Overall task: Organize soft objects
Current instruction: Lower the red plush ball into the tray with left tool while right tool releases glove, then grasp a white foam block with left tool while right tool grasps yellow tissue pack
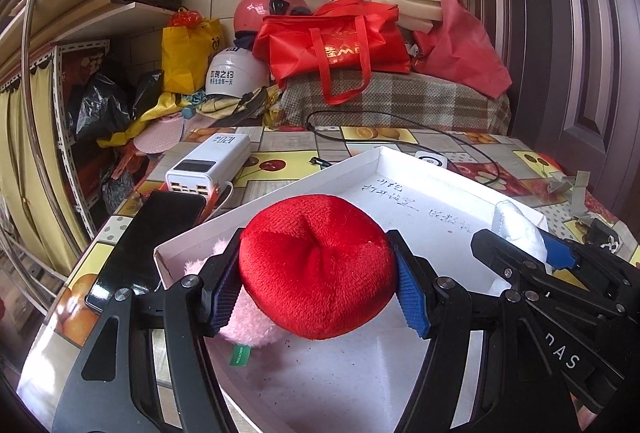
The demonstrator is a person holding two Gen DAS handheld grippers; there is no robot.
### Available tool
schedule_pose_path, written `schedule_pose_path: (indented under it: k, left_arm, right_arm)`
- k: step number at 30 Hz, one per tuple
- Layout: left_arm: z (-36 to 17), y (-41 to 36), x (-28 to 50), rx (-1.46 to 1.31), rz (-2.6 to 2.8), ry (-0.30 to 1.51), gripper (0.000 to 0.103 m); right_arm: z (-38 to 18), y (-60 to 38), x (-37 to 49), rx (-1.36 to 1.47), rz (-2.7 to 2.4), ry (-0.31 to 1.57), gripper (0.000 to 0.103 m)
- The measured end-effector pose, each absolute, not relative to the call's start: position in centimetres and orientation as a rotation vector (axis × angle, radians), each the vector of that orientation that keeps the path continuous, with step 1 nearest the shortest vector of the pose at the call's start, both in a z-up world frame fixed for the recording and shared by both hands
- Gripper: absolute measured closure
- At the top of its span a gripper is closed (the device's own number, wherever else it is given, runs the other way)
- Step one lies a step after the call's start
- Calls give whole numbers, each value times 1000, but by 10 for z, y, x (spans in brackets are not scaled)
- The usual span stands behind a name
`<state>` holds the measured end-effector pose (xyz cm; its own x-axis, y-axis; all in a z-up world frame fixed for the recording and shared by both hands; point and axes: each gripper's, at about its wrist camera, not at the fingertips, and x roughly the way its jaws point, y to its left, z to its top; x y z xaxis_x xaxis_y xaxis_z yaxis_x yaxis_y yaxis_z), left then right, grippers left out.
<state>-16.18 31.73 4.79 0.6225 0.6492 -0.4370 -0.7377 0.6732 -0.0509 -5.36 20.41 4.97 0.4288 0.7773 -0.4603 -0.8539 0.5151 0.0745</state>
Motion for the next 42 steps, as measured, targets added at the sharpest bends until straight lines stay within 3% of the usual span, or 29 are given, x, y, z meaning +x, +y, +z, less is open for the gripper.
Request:
schedule_pose_path:
  k: [3,5,9,21,32,42]
  left_arm:
    - [49,320,-170,-257,881,378,31]
    - [49,324,-177,-284,928,356,15]
    - [48,327,-185,-312,973,330,2]
    - [52,319,-201,-298,1022,237,0]
    - [53,302,-234,-369,983,155,0]
    - [55,235,-231,-327,726,188,0]
  right_arm:
    - [51,204,-53,-182,1004,464,38]
    - [52,203,-52,-175,982,462,15]
    - [52,200,-46,-150,965,475,0]
    - [58,191,-66,-158,971,373,0]
    - [61,143,-135,-233,1066,228,0]
    - [62,67,-110,-195,1124,300,0]
